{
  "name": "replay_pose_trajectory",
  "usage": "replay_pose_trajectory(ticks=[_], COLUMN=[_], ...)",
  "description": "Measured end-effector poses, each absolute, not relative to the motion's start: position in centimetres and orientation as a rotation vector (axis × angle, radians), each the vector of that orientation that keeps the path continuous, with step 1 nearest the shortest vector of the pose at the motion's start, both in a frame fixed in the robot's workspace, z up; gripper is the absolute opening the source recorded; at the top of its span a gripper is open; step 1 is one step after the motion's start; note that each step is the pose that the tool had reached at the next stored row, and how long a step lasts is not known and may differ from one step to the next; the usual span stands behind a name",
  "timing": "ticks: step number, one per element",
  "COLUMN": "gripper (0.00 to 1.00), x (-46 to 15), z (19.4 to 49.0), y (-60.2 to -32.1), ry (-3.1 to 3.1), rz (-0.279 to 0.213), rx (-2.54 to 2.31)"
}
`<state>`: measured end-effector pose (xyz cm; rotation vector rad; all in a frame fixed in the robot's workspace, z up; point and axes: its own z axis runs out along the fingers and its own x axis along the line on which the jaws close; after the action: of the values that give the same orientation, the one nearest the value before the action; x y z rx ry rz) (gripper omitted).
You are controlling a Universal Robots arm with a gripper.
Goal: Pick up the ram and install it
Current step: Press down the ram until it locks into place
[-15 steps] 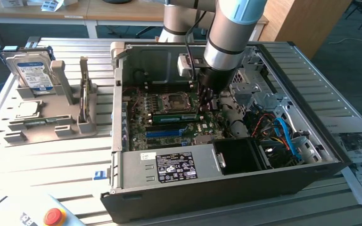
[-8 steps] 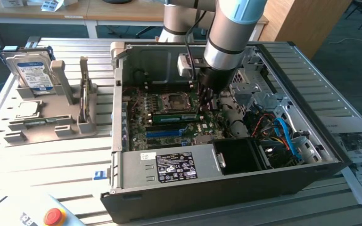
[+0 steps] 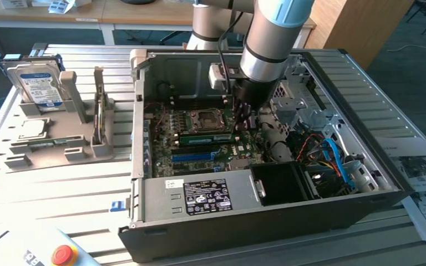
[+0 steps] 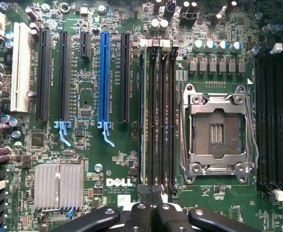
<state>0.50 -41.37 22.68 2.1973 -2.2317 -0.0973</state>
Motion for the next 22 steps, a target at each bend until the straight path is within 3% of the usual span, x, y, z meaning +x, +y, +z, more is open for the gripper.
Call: replay_pose_trajectory(ticks=[22], gripper=[0.10], x=[0.50], z=[22.39], y=[-41.43], ry=[-2.232], rz=[-0.097], rx=[2.197])
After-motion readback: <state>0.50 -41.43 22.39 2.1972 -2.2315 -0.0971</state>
